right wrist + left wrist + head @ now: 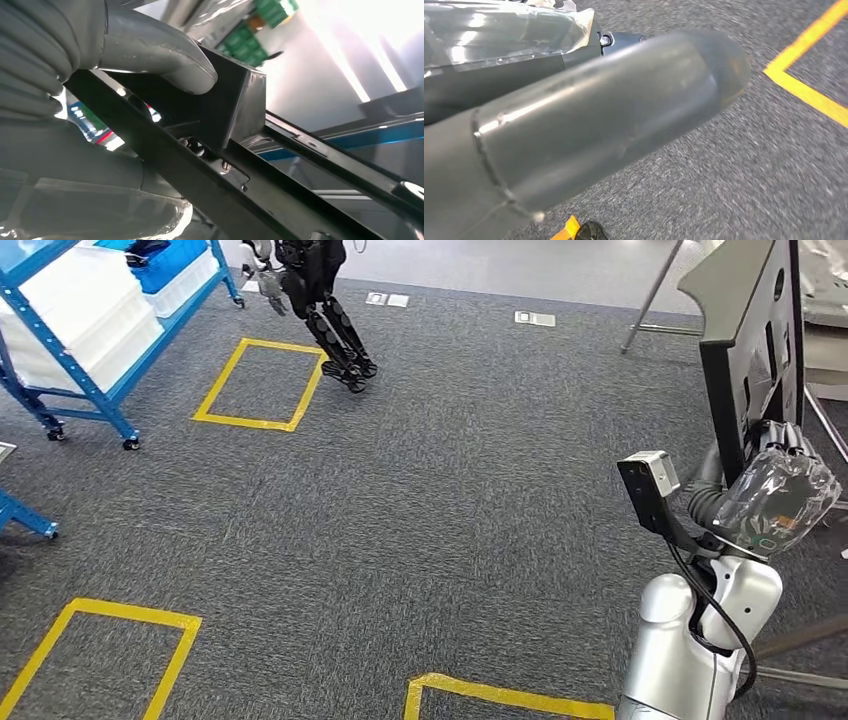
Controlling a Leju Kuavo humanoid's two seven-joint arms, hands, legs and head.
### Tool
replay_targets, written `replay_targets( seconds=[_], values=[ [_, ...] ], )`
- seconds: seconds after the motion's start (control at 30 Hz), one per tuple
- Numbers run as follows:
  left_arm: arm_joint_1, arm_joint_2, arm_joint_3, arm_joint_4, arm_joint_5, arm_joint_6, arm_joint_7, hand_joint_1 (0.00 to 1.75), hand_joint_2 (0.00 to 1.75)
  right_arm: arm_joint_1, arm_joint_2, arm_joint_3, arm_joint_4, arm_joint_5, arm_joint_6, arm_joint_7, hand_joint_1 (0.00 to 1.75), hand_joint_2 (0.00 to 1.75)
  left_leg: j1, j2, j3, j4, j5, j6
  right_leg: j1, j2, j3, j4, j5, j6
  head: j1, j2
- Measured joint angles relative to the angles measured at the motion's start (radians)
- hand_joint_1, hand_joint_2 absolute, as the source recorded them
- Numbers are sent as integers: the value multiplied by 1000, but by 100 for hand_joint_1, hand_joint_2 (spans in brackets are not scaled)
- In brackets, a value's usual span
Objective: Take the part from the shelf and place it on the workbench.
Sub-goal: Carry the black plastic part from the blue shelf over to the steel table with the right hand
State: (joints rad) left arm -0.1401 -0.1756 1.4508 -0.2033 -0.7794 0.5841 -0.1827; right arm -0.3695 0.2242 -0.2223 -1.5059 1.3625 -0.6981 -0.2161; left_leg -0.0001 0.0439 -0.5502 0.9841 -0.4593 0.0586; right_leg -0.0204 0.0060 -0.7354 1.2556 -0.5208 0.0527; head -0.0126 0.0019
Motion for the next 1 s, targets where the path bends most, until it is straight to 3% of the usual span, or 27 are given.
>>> replay_targets(
  seconds=[0.07, 0.13, 0.17, 0.23, 0.27, 0.33, 0.4, 0.43, 0.47, 0.5, 0.53, 0.6, 0.67, 0.7, 0.77, 0.83, 0.9, 0.97, 1.0],
  values=[
    [0, -1, 0, 0, 0, -1, 0, 0, 0, -2, 0, -3, 1, 1, 0, 1, 175, 175, -1, 25, 3, 1, -3, -4, 1, -30, 83, -145, 47, 12, 0, 0],
    [0, -2, 0, 0, 0, -1, 0, 0, 0, -5, 0, -5, 1, 2, 0, 2, 175, 175, -6, 44, 4, 3, -8, -12, 7, -59, 146, -254, 79, 6, -1, 0],
    [-1, -2, 0, 0, 0, -1, 0, 0, 0, -5, 1, -5, 2, 3, 0, 2, 175, 175, -8, 52, 5, 5, -10, -16, 9, -63, 154, -271, 84, -1, -2, 0],
    [-1, -3, 0, 0, 0, -1, 0, 0, 0, -6, 0, -9, 2, 7, -1, 2, 175, 175, -7, 69, 8, 6, -13, -24, 10, -41, 152, -271, 90, -13, -2, 0],
    [-2, -4, 0, 0, 0, -1, 0, 0, 0, -6, -1, -11, 1, 10, -1, 2, 175, 175, -5, 62, 7, 12, -20, -29, 8, -30, 151, -273, 93, -18, -3, 0],
    [-2, -5, 0, 0, -1, -1, -3, 0, 0, -9, 0, -16, 0, 16, -1, 1, 175, 175, 2, 17, -18, 73, -65, -41, 1, -10, 150, -276, 99, -30, -5, 0],
    [-1, -5, 0, 0, -1, -1, -6, 0, 0, -9, 2, -18, 0, 24, -1, 0, 175, 175, 7, -30, -79, 205, -135, -48, 1, 10, 146, -276, 102, -37, -7, 0],
    [-1, -5, 0, 0, -1, -2, -8, 0, 0, -7, 3, -20, 0, 29, -1, 0, 175, 175, 7, -38, -109, 267, -158, -48, 1, 21, 144, -276, 103, -39, -7, 0],
    [0, -5, 0, 0, -2, -2, -9, 0, 0, -4, 4, -23, 0, 34, -1, 2, 175, 175, 8, -42, -126, 299, -163, -48, 2, 33, 143, -276, 104, -40, -7, 0],
    [0, -5, 0, 0, -2, -4, -10, 0, 0, -2, 4, -25, 0, 38, -1, 4, 175, 175, 8, -44, -126, 295, -147, -46, 2, 45, 143, -275, 105, -40, -8, 0],
    [1, -4, 0, 0, -3, -5, -10, 0, 0, 0, 4, -28, 0, 40, -1, 5, 175, 175, 9, -49, -104, 249, -113, -43, 2, 58, 143, -275, 106, -40, -8, 0],
    [1, -4, 0, 0, -3, -6, -11, 0, 0, 0, 4, -33, 0, 42, -1, 6, 175, 175, 13, -92, -36, 109, -45, -37, 4, 82, 143, -272, 109, -37, -7, 0],
    [1, -3, 0, 0, -4, -6, -11, 0, 0, -1, 4, -37, 0, 43, -1, 6, 175, 175, 14, -129, 2, 28, -20, -33, 4, 104, 136, -271, 114, -29, -7, 0],
    [1, -3, 0, 0, -4, -6, -11, 0, 0, -1, 4, -38, 0, 44, -1, 6, 175, 175, 12, -131, 4, 21, -22, -31, 3, 114, 131, -271, 117, -22, -6, 0],
    [0, -3, 0, 0, -4, -7, -12, 0, 0, 1, 3, -42, 0, 44, -1, 6, 175, 175, 9, -104, 5, 14, -15, -21, -1, 126, 119, -270, 121, -9, -7, 0],
    [0, -3, 0, 0, -5, -7, -12, 0, 0, 0, 1, -44, -1, 44, -1, 6, 175, 175, 10, -73, 6, 3, -4, -6, 4, 82, 86, -216, 93, -9, 0, 0],
    [1, -2, 0, 0, -4, -8, -12, 0, 0, -1, 0, -45, -2, 44, -1, 6, 175, 175, 6, -45, 3, 0, -1, 1, 6, 23, 25, -84, 33, -16, 6, 0],
    [1, -2, 0, 0, -4, -8, -13, 0, 0, 4, 0, -47, -2, 45, -1, 7, 175, 175, 2, -15, 1, 0, -1, 1, 3, 7, -22, 25, -4, -13, 7, 0],
    [1, -2, 0, 0, -4, -9, -12, 0, 0, 6, 0, -48, -2, 47, -1, 9, 175, 175, 1, -1, 0, 1, -1, 1, 1, 3, -17, 25, -1, -6, 7, 0]
  ],
)
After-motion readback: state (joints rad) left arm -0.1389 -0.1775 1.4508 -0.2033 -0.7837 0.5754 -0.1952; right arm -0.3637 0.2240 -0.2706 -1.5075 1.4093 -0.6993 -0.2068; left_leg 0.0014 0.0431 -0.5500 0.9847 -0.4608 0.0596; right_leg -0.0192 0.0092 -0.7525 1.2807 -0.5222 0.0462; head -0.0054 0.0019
